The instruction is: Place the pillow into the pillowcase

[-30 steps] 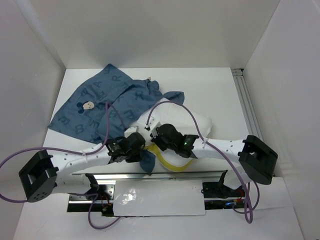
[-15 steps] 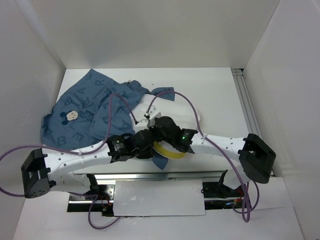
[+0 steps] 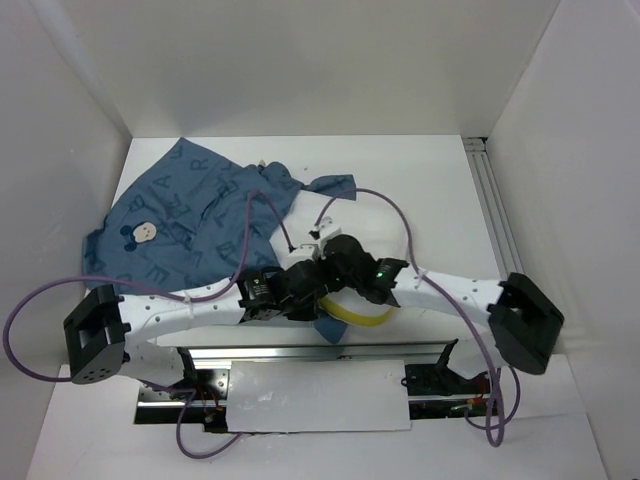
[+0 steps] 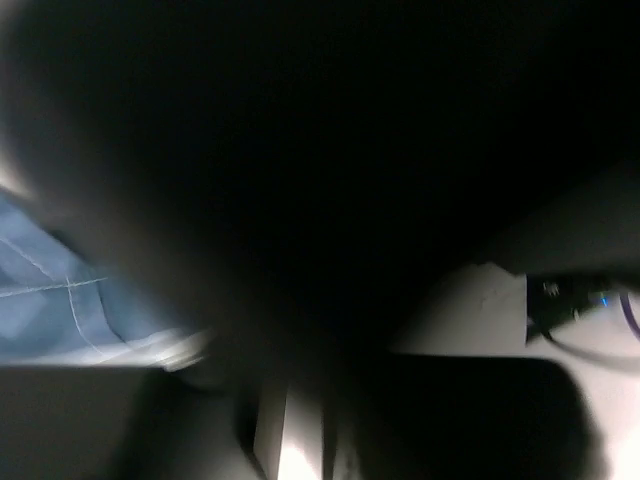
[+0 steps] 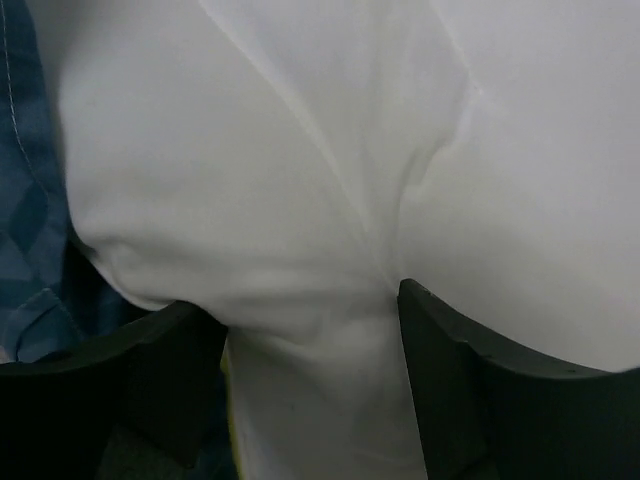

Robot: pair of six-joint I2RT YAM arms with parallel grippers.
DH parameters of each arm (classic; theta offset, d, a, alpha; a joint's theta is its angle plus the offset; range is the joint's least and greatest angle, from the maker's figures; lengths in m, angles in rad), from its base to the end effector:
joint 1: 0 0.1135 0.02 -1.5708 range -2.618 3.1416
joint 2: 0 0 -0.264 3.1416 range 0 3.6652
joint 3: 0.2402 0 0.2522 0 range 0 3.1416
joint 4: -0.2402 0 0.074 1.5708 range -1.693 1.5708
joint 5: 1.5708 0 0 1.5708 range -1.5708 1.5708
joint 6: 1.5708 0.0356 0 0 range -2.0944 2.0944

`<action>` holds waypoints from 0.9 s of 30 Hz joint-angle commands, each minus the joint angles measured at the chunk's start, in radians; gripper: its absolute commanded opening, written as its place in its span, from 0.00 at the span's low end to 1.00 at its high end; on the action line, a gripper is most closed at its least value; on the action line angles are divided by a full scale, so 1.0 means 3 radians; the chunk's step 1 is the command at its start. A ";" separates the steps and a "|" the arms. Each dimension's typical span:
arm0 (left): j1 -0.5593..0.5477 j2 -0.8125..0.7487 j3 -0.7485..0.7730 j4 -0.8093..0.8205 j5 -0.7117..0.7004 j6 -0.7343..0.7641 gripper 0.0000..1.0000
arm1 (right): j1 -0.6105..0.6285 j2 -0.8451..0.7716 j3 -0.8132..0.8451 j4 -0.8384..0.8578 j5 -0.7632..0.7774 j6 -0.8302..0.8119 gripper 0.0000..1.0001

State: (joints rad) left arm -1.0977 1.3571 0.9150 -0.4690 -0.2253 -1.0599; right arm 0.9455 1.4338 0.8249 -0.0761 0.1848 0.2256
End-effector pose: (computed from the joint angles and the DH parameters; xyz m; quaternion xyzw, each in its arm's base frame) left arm 0.1336 -0.2436 0.2350 -0.0186 0.9406 -0.2334 0.2458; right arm 0.1830 0.2423 0.2152 -0.2799 0.8559 0.1664 0.4017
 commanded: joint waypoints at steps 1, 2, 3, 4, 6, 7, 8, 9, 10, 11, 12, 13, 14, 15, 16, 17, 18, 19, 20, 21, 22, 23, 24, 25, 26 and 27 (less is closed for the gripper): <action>-0.0421 0.0134 0.0238 0.0219 0.1058 0.0869 0.30 | -0.0247 -0.0524 0.0032 0.0121 -0.0058 0.0301 0.77; -0.0421 0.0135 0.0238 0.0163 0.1058 0.0869 0.37 | -0.0364 -0.0753 -0.0059 -0.0021 -0.0089 0.0332 0.81; -0.0421 0.0135 0.0278 0.0086 0.1088 0.0920 0.44 | -0.0421 -0.0861 -0.0101 -0.0093 -0.0135 0.0332 0.84; -0.0421 0.0135 0.0329 0.0050 0.1088 0.0966 0.52 | -0.0477 -0.0959 -0.0131 -0.0170 -0.0135 0.0332 0.88; -0.0421 0.0165 0.0421 -0.0026 0.1088 0.1027 0.75 | -0.0651 -0.1209 -0.0162 -0.0380 -0.0181 0.0332 0.93; -0.0421 0.0211 0.0569 -0.0199 0.0967 0.1058 0.76 | -0.0768 -0.1266 -0.0162 -0.0421 -0.0181 0.0332 0.93; -0.0421 0.0287 0.0672 -0.0307 0.0880 0.1058 0.83 | -0.0830 -0.1307 -0.0162 -0.0492 -0.0181 0.0301 0.95; -0.0421 0.0339 0.0926 -0.0607 0.0646 0.1089 0.83 | -0.0896 -0.1307 -0.0162 -0.0538 -0.0181 0.0271 0.96; -0.0421 0.0385 0.1065 -0.0751 0.0517 0.1089 0.83 | -0.0952 -0.1307 -0.0127 -0.0579 -0.0181 0.0271 0.96; -0.0386 0.0481 0.1208 -0.0905 0.0394 0.1089 0.83 | -0.1085 -0.1267 -0.0086 -0.0651 -0.0141 0.0271 0.97; -0.0386 0.0518 0.1351 -0.1043 0.0266 0.1089 0.82 | -0.1167 -0.1226 -0.0055 -0.0682 -0.0085 0.0271 0.97; -0.0350 0.0518 0.1601 -0.1227 0.0042 0.1089 0.82 | -0.1249 -0.1175 -0.0020 -0.0682 -0.0049 0.0271 0.97; -0.0319 0.0559 0.1709 -0.1279 -0.0066 0.1140 0.82 | -0.1437 -0.1043 0.0072 -0.0682 0.0053 0.0271 0.97; -0.0269 0.0559 0.1817 -0.1280 -0.0184 0.1140 0.82 | -0.1530 -0.0955 0.0154 -0.0682 0.0120 0.0311 0.97; -0.0233 0.0594 0.2010 -0.1320 -0.0301 0.1272 0.84 | -0.1627 -0.0848 0.0251 -0.0682 0.0120 0.0352 0.97; -0.0151 0.0595 0.2083 -0.1255 -0.0333 0.1359 0.84 | -0.1835 -0.0614 0.0495 -0.0682 0.0120 0.0413 0.97; -0.0105 0.0655 0.2150 -0.1214 -0.0333 0.1431 0.84 | -0.1939 -0.0485 0.0639 -0.0717 0.0075 0.0469 0.97; -0.0054 0.0656 0.2272 -0.1178 -0.0303 0.1609 0.84 | -0.2046 -0.0363 0.0782 -0.0718 0.0013 0.0556 0.97; 0.0043 0.0707 0.2319 -0.1096 -0.0267 0.1697 0.84 | -0.2234 -0.0123 0.1042 -0.0652 -0.0124 0.0587 0.97; 0.0095 0.0738 0.2354 -0.1060 -0.0231 0.1773 0.84 | -0.2317 -0.0005 0.1151 -0.0601 -0.0216 0.0588 0.96; 0.0171 0.0804 0.2431 -0.1060 -0.0155 0.1855 0.84 | -0.2389 0.0113 0.1258 -0.0555 -0.0303 0.0507 0.96; 0.0268 0.0845 0.2472 -0.1060 -0.0099 0.1856 0.84 | -0.2440 0.0231 0.1360 -0.0514 -0.0385 0.0404 0.94; 0.0497 0.0891 0.2503 -0.1060 -0.0047 0.1912 0.82 | -0.2481 0.0449 0.1554 -0.0513 -0.0614 0.0252 0.94; 0.0626 0.0942 0.2544 -0.1019 -0.0016 0.1943 0.82 | -0.2517 0.0533 0.1616 -0.0513 -0.0743 -0.0135 0.94; 0.0774 0.0998 0.2585 -0.1019 0.0019 0.1999 0.80 | -0.2518 0.0599 0.1617 -0.0453 -0.0886 -0.0346 0.94; 0.1048 0.1171 0.2646 -0.1019 0.0020 0.2035 0.76 | -0.2518 0.0676 0.1647 -0.0336 -0.1145 -0.0525 0.94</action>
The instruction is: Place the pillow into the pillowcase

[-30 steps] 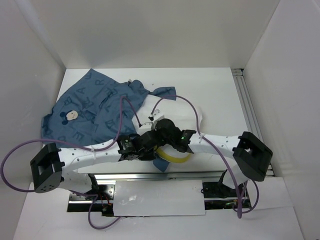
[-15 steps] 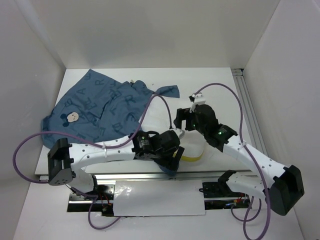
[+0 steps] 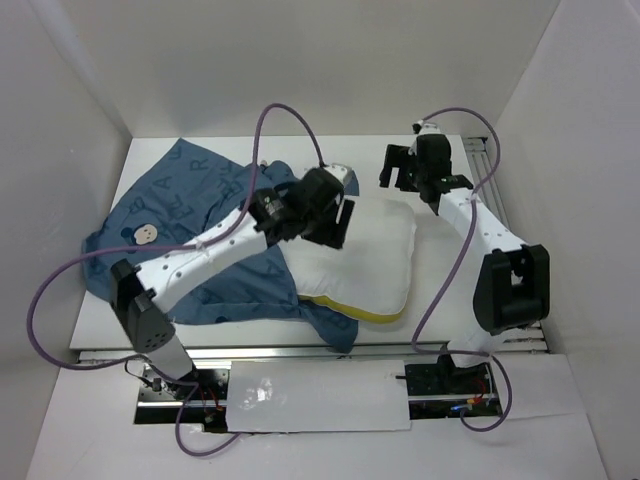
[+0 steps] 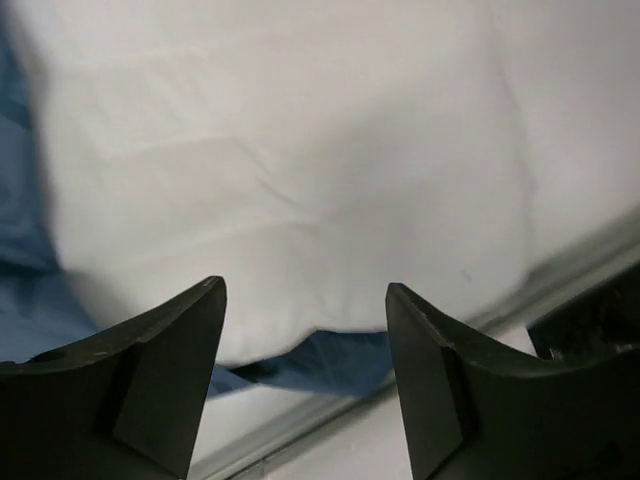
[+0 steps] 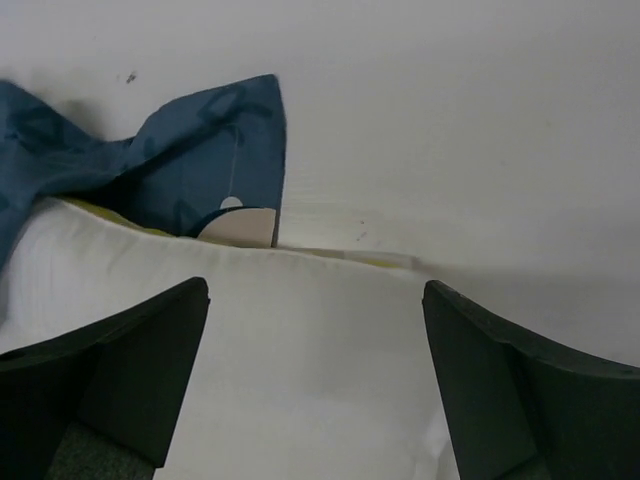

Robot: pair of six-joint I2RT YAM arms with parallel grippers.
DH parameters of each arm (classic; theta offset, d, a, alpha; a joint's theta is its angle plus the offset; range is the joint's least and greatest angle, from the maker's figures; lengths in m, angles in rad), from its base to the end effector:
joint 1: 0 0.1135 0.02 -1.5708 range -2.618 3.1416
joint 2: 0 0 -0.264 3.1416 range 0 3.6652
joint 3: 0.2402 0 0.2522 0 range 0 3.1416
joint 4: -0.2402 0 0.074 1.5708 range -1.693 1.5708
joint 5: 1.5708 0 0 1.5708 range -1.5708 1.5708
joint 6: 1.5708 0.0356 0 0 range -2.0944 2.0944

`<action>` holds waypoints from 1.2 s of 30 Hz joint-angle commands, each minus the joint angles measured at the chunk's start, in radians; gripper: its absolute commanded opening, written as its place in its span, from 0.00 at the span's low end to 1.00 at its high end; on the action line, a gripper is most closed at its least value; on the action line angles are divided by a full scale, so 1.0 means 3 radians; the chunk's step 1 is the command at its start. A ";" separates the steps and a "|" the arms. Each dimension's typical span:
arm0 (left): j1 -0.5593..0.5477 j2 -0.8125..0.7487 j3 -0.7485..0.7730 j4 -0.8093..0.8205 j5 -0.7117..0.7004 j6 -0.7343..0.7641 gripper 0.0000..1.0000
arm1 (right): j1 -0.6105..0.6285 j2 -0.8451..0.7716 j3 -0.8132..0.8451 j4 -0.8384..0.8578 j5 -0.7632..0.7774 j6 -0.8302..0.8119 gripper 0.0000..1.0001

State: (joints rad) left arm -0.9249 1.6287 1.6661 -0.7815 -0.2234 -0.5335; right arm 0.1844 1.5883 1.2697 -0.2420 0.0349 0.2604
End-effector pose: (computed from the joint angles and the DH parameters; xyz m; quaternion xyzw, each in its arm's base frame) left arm 0.2217 -0.2810 0.3725 0.1331 0.9014 -0.1898 0.3657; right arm 0.3628 0.0664 0.2994 0.0417 0.8740 0.0918 0.4753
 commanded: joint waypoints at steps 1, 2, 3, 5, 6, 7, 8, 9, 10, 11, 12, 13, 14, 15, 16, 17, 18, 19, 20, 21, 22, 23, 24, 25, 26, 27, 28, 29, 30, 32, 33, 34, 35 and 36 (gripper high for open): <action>0.0592 0.0378 0.0229 0.0023 0.0013 0.0316 0.75 | -0.0016 0.0162 0.0124 0.0280 -0.0754 -0.0769 0.94; 0.0694 0.0501 0.0457 -0.0013 0.0013 0.0412 0.75 | -0.0017 0.0217 0.0124 0.0280 -0.0877 -0.1014 0.94; 0.0842 0.0629 0.0596 -0.0049 -0.0058 0.0464 0.74 | -0.0092 0.0284 0.0170 0.0280 -0.1131 -0.1117 0.94; 0.0935 0.1048 0.1055 -0.0125 -0.0271 0.0617 0.74 | -0.0139 0.0340 0.0226 0.0239 -0.1429 -0.1454 0.94; 0.1016 0.1191 0.1225 -0.0202 -0.0349 0.0658 0.74 | -0.0170 0.0386 0.0226 0.0239 -0.1572 -0.1552 0.94; 0.1063 0.1517 0.1414 -0.0263 -0.0441 0.0659 0.74 | -0.0170 0.0387 0.0226 0.0239 -0.1801 -0.1649 0.94; 0.1109 0.1692 0.1623 -0.0365 -0.0533 0.0659 0.72 | -0.0170 0.0422 0.0226 0.0270 -0.1880 -0.1736 0.94; 0.1155 0.1856 0.2046 -0.0462 -0.0589 0.0709 0.72 | -0.0170 0.0422 0.0226 0.0270 -0.1951 -0.1884 0.94; 0.1231 0.1994 0.2197 -0.0524 -0.0636 0.0740 0.72 | -0.0170 0.0514 0.0257 0.0219 -0.2053 -0.1966 0.94; 0.1262 0.2107 0.2304 -0.0524 -0.0687 0.0740 0.72 | -0.0170 0.0550 0.0308 0.0158 -0.2095 -0.2058 0.94; 0.1263 0.2250 0.2366 -0.0494 -0.0768 0.0872 0.72 | -0.0170 0.0591 0.0338 0.0112 -0.2151 -0.2226 0.94; 0.1293 0.2287 0.2367 -0.0307 -0.0799 0.0949 0.72 | -0.0135 0.0677 0.0384 0.0081 -0.2187 -0.2284 0.94; 0.1293 0.2287 0.2296 -0.0193 -0.0800 0.1026 0.74 | -0.0134 0.0724 0.0385 0.0035 -0.2187 -0.2325 0.94; 0.1293 0.2322 0.2214 -0.0091 -0.0800 0.1173 0.74 | -0.0134 0.0770 0.0440 0.0035 -0.2187 -0.2361 0.94; 0.1293 0.2363 0.2213 -0.0009 -0.0769 0.1236 0.75 | -0.0134 0.0876 0.0532 -0.0021 -0.2228 -0.2401 0.94; 0.1293 0.2394 0.2213 0.0098 -0.0734 0.1287 0.77 | -0.0134 0.0933 0.0584 -0.0082 -0.2228 -0.2402 0.93; 0.1293 0.2394 0.2213 0.0145 -0.0703 0.1328 0.77 | -0.0134 0.0989 0.0635 -0.0118 -0.2274 -0.2402 0.93; 0.1293 0.2490 0.2213 0.0186 -0.0703 0.1379 0.78 | -0.0134 0.1086 0.0726 -0.0159 -0.2325 -0.2402 0.92; 0.1293 0.2532 0.2213 0.0217 -0.0662 0.1410 0.78 | -0.0134 0.1133 0.0768 -0.0236 -0.2325 -0.2402 0.92; 0.1293 0.2578 0.2244 0.0217 -0.0662 0.1410 0.78 | -0.0134 0.1174 0.0804 -0.0267 -0.2325 -0.2402 0.92; 0.1293 0.2619 0.2285 0.0217 -0.0611 0.1451 0.78 | -0.0134 0.1204 0.0834 -0.0297 -0.2325 -0.2432 0.91; 0.1293 0.2650 0.2285 0.0247 -0.0575 0.1502 0.78 | -0.0134 0.1235 0.0870 -0.0328 -0.2361 -0.2433 0.91; 0.1293 0.2685 0.2285 0.0278 -0.0575 0.1502 0.78 | -0.0134 0.1276 0.0871 -0.0364 -0.2361 -0.2433 0.91; 0.1293 0.2686 0.2239 0.0319 -0.0539 0.1533 0.76 | -0.0134 0.1276 0.0871 -0.0364 -0.2361 -0.2478 0.89; 0.1293 0.2721 0.2239 0.0370 -0.0539 0.1533 0.74 | -0.0134 0.1276 0.0871 -0.0415 -0.2462 -0.2509 0.89; 0.1293 0.2777 0.2239 0.0370 -0.0539 0.1533 0.69 | -0.0134 0.1276 0.0871 -0.0446 -0.2499 -0.2545 0.89; 0.1293 0.2808 0.2239 0.0406 -0.0635 0.1533 0.65 | -0.0099 0.1276 0.0871 -0.0497 -0.2535 -0.2606 0.89; 0.1293 0.2844 0.2269 0.0442 -0.0697 0.1487 0.60 | -0.0098 0.1307 0.0906 -0.0543 -0.2570 -0.2662 0.88; 0.1293 0.2875 0.2270 0.0472 -0.0794 0.1487 0.53 | -0.0068 0.1307 0.0906 -0.0644 -0.2611 -0.2708 0.88; 0.1293 0.2936 0.2305 0.0503 -0.0988 0.1451 0.35 | 0.0008 0.1337 0.0906 -0.0752 -0.2612 -0.2810 0.80; 0.1293 0.2982 0.2305 0.0574 -0.1050 0.1416 0.26 | 0.0044 0.1378 0.0957 -0.0884 -0.2566 -0.2846 0.77; 0.1293 0.2982 0.2305 0.0575 -0.1141 0.1415 0.17 | 0.0080 0.1379 0.0988 -0.0931 -0.2515 -0.2847 0.69; 0.1293 0.3018 0.2305 0.0615 -0.1173 0.1375 0.04 | 0.0116 0.1419 0.0988 -0.0982 -0.2474 -0.2877 0.65; 0.1263 0.3018 0.2305 0.0616 -0.1173 0.1374 0.00 | 0.0182 0.1455 0.0988 -0.1018 -0.2393 -0.2877 0.59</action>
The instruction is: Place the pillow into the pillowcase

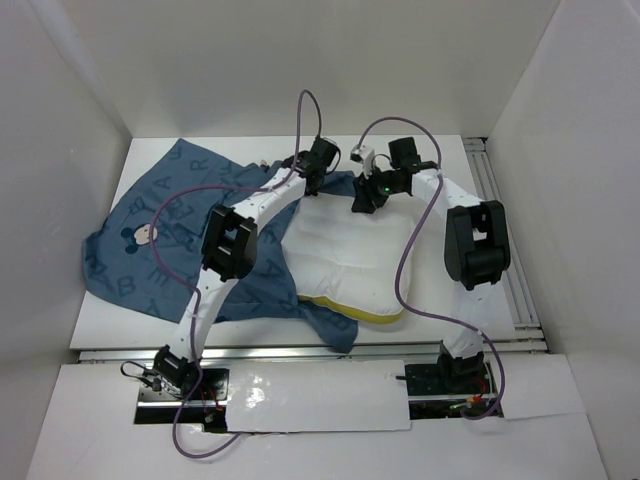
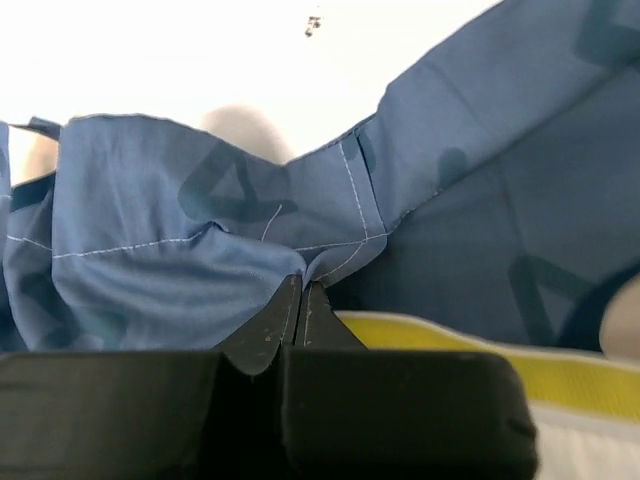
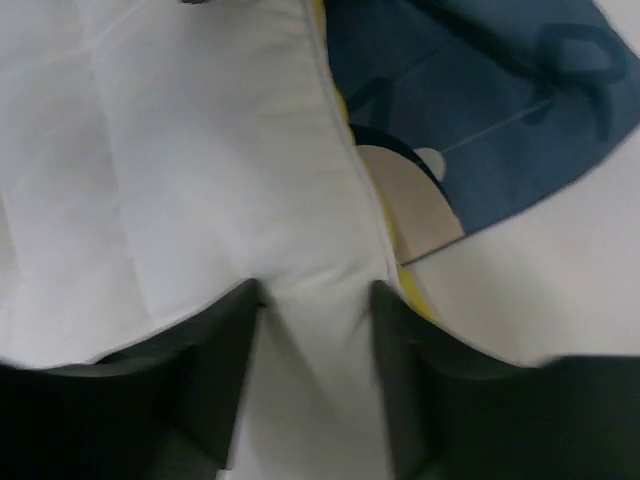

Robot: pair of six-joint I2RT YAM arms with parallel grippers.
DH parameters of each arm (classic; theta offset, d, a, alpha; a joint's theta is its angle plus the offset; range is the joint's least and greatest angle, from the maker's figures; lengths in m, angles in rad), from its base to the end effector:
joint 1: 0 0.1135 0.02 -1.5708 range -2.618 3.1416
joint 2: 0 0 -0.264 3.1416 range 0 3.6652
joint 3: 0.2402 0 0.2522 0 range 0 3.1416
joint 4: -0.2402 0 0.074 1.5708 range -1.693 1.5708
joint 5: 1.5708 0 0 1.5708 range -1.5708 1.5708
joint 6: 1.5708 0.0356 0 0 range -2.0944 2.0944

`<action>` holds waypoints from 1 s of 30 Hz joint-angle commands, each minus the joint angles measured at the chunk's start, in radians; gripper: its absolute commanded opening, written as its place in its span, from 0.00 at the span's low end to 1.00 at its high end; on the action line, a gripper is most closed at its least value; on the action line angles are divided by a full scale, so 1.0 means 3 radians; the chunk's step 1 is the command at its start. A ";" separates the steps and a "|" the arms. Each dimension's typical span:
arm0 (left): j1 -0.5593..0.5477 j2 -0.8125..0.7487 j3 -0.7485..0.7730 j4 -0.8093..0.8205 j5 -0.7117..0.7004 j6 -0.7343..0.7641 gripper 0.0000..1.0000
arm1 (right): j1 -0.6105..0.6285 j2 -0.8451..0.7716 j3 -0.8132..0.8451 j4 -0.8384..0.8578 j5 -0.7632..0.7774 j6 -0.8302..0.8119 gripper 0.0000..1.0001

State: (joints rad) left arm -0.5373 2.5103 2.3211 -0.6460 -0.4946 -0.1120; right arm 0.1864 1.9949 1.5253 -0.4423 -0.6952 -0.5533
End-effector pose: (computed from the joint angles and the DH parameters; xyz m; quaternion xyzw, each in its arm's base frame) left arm 0.4860 -0.2699 0.2041 0.1049 0.9029 0.1053 0.4033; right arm 0.4245 0.1033 0.2166 -0.4243 0.7896 0.2614 0.3579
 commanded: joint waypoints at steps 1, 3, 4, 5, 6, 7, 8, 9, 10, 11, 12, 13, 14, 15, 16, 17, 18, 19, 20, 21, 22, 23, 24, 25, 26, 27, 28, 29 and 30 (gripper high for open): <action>-0.0029 0.0079 0.0122 0.0210 -0.0269 -0.0066 0.00 | 0.0207 0.0100 0.0136 -0.0351 0.0077 -0.0165 0.50; -0.0060 0.0039 0.0153 0.0251 -0.0269 -0.0067 0.00 | 0.0253 0.0100 0.0065 -0.0316 0.0245 -0.0058 0.07; -0.0090 0.0003 0.0183 0.0251 -0.0228 -0.0107 0.00 | 0.0299 0.0100 0.0019 -0.0174 0.0323 0.0008 0.00; -0.0091 -0.0048 0.0183 0.0292 -0.0167 -0.0107 0.00 | 0.0299 0.0044 -0.0032 -0.0081 0.0379 0.0120 0.00; -0.0131 -0.0175 0.0183 0.0292 -0.0121 -0.0107 0.00 | 0.0345 -0.0083 -0.0174 0.0031 0.0486 0.0182 0.00; -0.0172 -0.0252 0.0183 0.0292 -0.0085 -0.0163 0.00 | 0.0396 -0.0175 -0.0272 0.0382 0.0548 0.0264 0.00; -0.0172 -0.0334 0.0183 0.0333 -0.0029 -0.0164 0.00 | 0.0396 -0.0293 -0.0410 0.0633 0.0599 0.0386 0.00; -0.0208 -0.0426 0.0148 0.0333 0.0068 -0.0235 0.00 | 0.0442 -0.0426 -0.0558 0.0879 0.0599 0.0564 0.00; -0.0239 -0.0609 0.0097 0.0369 0.0139 -0.0235 0.00 | 0.0488 -0.0715 -0.0873 0.1433 0.0731 0.0688 0.00; -0.0239 -0.0697 0.0097 0.0369 0.0221 -0.0271 0.00 | 0.0488 -0.0855 -0.1038 0.1717 0.0732 0.0820 0.00; -0.0269 -0.0779 0.0061 0.0369 0.0374 -0.0347 0.00 | 0.0519 -0.0978 -0.1176 0.1978 0.0732 0.1004 0.00; -0.0300 -0.0926 0.0030 0.0369 0.0472 -0.0348 0.00 | 0.0549 -0.1187 -0.1375 0.2345 0.0667 0.1087 0.00; -0.0300 -0.0989 0.0030 0.0404 0.0559 -0.0383 0.00 | 0.0550 -0.1265 -0.1433 0.2496 0.0615 0.1179 0.00; -0.0300 -0.1040 0.0000 0.0405 0.0696 -0.0449 0.00 | 0.0580 -0.1326 -0.1479 0.2613 0.0524 0.1321 0.00; -0.0336 -0.1081 -0.0001 0.0405 0.0758 -0.0450 0.00 | 0.0631 -0.1443 -0.1581 0.2751 0.0452 0.1409 0.00; -0.0372 -0.1122 -0.0001 0.0405 0.0799 -0.0501 0.00 | 0.0672 -0.1490 -0.1638 0.3031 0.0335 0.1476 0.00; -0.0372 -0.1153 -0.0031 0.0405 0.0800 -0.0501 0.00 | 0.0713 -0.1531 -0.1694 0.3181 0.0334 0.1618 0.00; -0.0453 -0.1198 -0.0031 0.0374 0.0800 -0.0542 0.00 | 0.0799 -0.1572 -0.1811 0.3466 0.0374 0.1685 0.00; -0.0454 -0.1199 -0.0067 0.0334 0.0800 -0.0588 0.00 | 0.0836 -0.1608 -0.1852 0.3580 0.0415 0.1726 0.00; -0.0504 -0.1229 -0.0067 0.0298 0.0850 -0.0664 0.00 | 0.0872 -0.1608 -0.1898 0.3692 0.0481 0.1848 0.00; -0.0555 -0.1270 -0.0067 0.0232 0.0902 -0.0695 0.00 | 0.0917 -0.1608 -0.1970 0.3876 0.0603 0.1900 0.00; -0.0556 -0.1301 -0.0097 0.0231 0.0948 -0.0736 0.00 | 0.0918 -0.1568 -0.2006 0.3994 0.0665 0.1972 0.00; -0.0612 -0.1331 -0.0164 0.0231 0.1039 -0.0807 0.00 | 0.0948 -0.1537 -0.2057 0.4147 0.0716 0.2119 0.00; -0.0658 -0.1367 -0.0164 0.0231 0.1096 -0.0848 0.00 | 0.0989 -0.1461 -0.2204 0.4341 0.0899 0.2196 0.00; -0.0658 -0.1403 -0.0164 0.0231 0.1157 -0.0889 0.00 | 0.1020 -0.1414 -0.2282 0.4804 0.0972 0.2253 0.00; -0.0689 -0.1403 -0.0195 0.0231 0.1229 -0.0920 0.00 | 0.1020 -0.1353 -0.2343 0.5031 0.1084 0.2314 0.00; -0.0689 -0.1403 -0.0195 0.0231 0.1346 -0.0991 0.00 | 0.1071 -0.1287 -0.2389 0.5200 0.1207 0.2391 0.00; -0.0719 -0.1403 -0.0195 0.0231 0.1392 -0.0992 0.00 | 0.1102 -0.1139 -0.2339 0.5202 0.1264 0.2392 0.00; -0.0760 -0.1403 -0.0195 0.0200 0.1312 -0.1073 0.00 | 0.1102 -0.1077 -0.2293 0.5167 0.1330 0.2392 0.00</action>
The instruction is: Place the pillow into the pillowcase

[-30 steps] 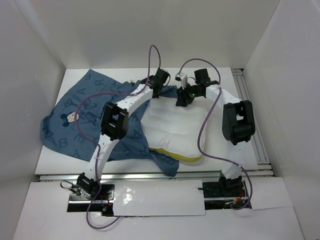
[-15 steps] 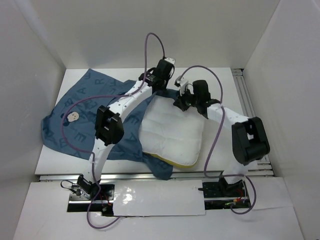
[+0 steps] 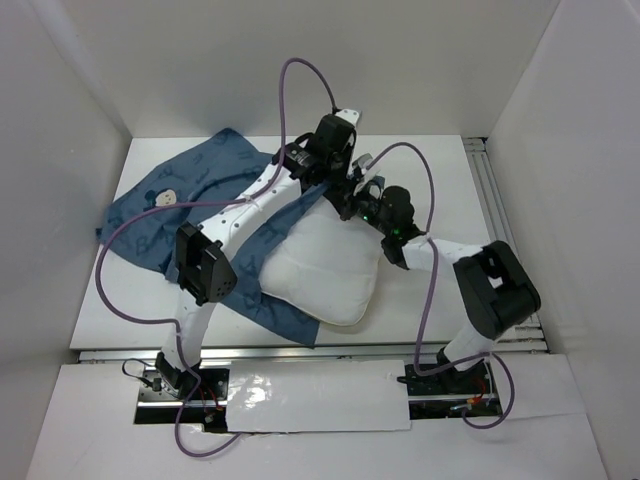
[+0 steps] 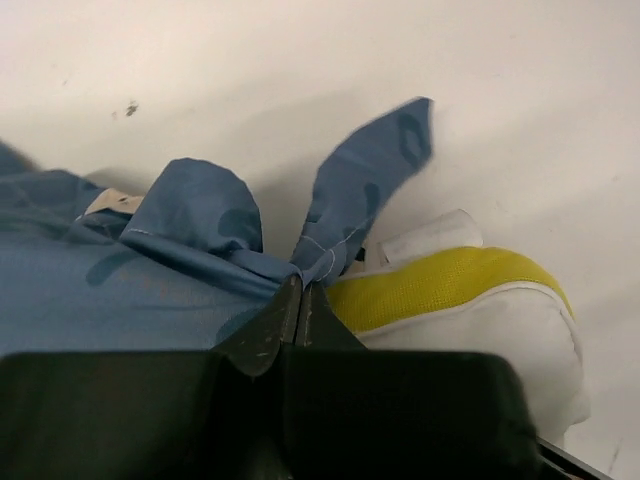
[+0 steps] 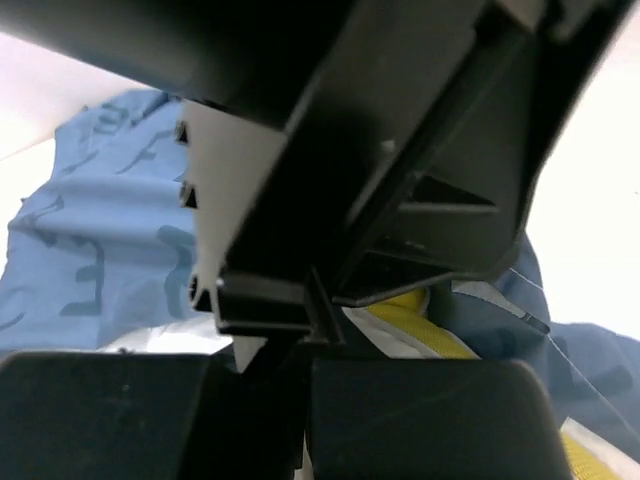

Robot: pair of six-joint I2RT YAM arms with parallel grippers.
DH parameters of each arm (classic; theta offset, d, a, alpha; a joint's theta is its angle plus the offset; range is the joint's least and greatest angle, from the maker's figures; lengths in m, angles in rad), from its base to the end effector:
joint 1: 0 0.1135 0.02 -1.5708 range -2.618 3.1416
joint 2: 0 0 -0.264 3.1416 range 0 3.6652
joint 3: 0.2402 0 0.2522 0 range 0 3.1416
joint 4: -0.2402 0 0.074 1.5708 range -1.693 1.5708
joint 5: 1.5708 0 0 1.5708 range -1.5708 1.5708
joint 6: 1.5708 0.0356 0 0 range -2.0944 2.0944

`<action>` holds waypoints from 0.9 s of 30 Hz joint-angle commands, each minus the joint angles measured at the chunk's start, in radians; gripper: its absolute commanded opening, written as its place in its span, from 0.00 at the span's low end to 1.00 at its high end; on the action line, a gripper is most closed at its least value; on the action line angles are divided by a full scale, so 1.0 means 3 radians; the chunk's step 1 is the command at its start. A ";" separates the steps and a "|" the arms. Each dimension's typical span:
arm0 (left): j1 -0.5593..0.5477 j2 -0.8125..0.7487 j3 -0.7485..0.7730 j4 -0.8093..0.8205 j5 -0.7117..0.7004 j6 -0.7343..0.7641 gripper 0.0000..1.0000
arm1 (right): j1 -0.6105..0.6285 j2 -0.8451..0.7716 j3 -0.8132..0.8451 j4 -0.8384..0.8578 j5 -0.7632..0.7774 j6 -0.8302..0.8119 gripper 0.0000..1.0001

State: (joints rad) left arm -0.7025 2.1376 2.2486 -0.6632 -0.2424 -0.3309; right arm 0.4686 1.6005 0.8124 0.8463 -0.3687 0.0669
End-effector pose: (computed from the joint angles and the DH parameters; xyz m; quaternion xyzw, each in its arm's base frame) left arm 0.3803 -0.3107 0.3660 0.1022 0.8627 -0.1473 0.4730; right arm 0.3066 0.1696 0.2522 -0.2652 0.6344 0.3105 0.6563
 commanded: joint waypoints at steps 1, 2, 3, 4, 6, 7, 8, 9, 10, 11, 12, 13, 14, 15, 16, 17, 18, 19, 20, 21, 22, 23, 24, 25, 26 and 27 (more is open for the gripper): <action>-0.0210 -0.0161 0.0047 0.0197 0.0258 -0.0344 0.00 | 0.0161 0.0299 0.0084 0.0871 0.0359 0.0370 0.00; -0.0210 -0.0161 0.0047 0.0166 0.0205 -0.0344 0.00 | 0.0161 0.0391 0.0084 0.0916 0.0522 0.0370 0.00; -0.0210 -0.0161 0.0047 0.0165 0.0205 -0.0379 0.00 | 0.0161 0.0422 0.0038 0.1013 0.0559 0.0370 0.00; -0.0210 -0.0161 -0.0044 0.0165 0.0336 -0.0349 0.00 | 0.0161 0.0423 0.0038 0.0963 0.0590 0.0370 0.00; -0.0144 -0.0192 -0.0152 0.0165 0.0480 -0.0349 0.00 | 0.0161 0.0423 0.0038 0.0577 0.0666 0.0370 0.00; -0.0143 -0.0227 -0.0193 0.0165 0.0521 -0.0349 0.00 | 0.0161 0.0382 0.0068 0.0458 0.0712 0.0370 0.00; -0.0143 -0.0228 -0.0229 0.0165 0.0522 -0.0349 0.00 | 0.0161 0.0351 0.0069 0.0340 0.0713 0.0370 0.13; -0.0143 -0.0228 -0.0229 0.0165 0.0522 -0.0309 0.00 | 0.0161 0.0260 0.0069 0.0121 0.0713 0.0370 0.22; -0.0113 -0.0192 -0.0229 0.0165 0.0522 -0.0308 0.01 | 0.0161 0.0203 0.0069 -0.0012 0.0753 0.0370 0.34; -0.0113 -0.0161 -0.0229 0.0165 0.0562 -0.0273 0.07 | 0.0161 0.0132 0.0069 -0.0171 0.0804 0.0400 0.54; -0.0113 -0.0161 -0.0265 0.0135 0.0608 -0.0237 0.09 | 0.0161 -0.0011 0.0069 -0.0542 0.0956 0.0401 0.62; -0.0113 -0.0131 -0.0265 0.0135 0.0609 -0.0237 0.09 | 0.0161 -0.0093 0.0069 -0.0748 0.1059 0.0436 0.69; -0.0113 -0.0130 -0.0361 0.0135 0.0609 -0.0237 0.09 | 0.0161 -0.0170 0.0104 -0.0953 0.1146 0.0467 0.75; -0.0113 -0.0100 -0.0362 0.0135 0.0609 -0.0237 0.09 | 0.0161 -0.0317 0.0135 -0.1152 0.1208 0.0497 0.86; -0.0113 -0.0049 -0.0403 0.0135 0.0609 -0.0267 0.09 | 0.0161 -0.0395 0.0135 -0.1584 0.1310 0.0528 0.89; -0.0113 -0.0018 -0.0403 0.0135 0.0609 -0.0267 0.09 | 0.0161 -0.0471 0.0181 -0.1781 0.1311 0.0528 0.96; -0.0113 0.0012 -0.0403 0.0135 0.0609 -0.0267 0.09 | 0.0161 -0.0548 0.0181 -0.1955 0.1311 0.0498 1.00; -0.0113 0.0063 -0.0403 0.0135 0.0639 -0.0298 0.16 | 0.0207 -0.0706 0.0212 -0.2306 0.1366 0.0498 1.00; -0.0113 0.0094 -0.0403 0.0135 0.0639 -0.0298 0.23 | 0.0207 -0.0783 0.0247 -0.2497 0.1418 0.0498 1.00; -0.0113 0.0095 -0.0403 0.0170 0.0700 -0.0298 0.28 | 0.0207 -0.0855 0.0248 -0.2686 0.1499 0.0624 1.00; -0.0113 0.0145 -0.0403 0.0170 0.0701 -0.0298 0.30 | 0.0207 -0.0992 0.0278 -0.2891 0.1621 0.0727 1.00; -0.0113 0.0176 -0.0403 0.0170 0.0701 -0.0298 0.34 | 0.0207 -0.1055 0.0309 -0.3303 0.1901 0.0824 1.00; -0.0113 0.0207 -0.0403 0.0170 0.0741 -0.0298 0.50 | 0.0207 -0.1121 0.0309 -0.3474 0.1990 0.0936 1.00; -0.0113 0.0207 -0.0403 0.0170 0.0777 -0.0298 0.61 | 0.0207 -0.1192 0.0309 -0.3607 0.2036 0.0938 1.00; -0.0143 0.0167 -0.0403 0.0170 0.0777 -0.0298 0.80 | 0.0207 -0.1355 0.0258 -0.3755 0.2037 0.0938 1.00; -0.0143 0.0126 -0.0403 0.0140 0.0823 -0.0333 0.87 | 0.0207 -0.1443 0.0227 -0.3817 0.2001 0.0938 1.00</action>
State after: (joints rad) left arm -0.7364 2.1834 2.1216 -0.6498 -0.0456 -0.4171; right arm 0.5259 1.2575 0.8604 -0.0620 0.1417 0.2966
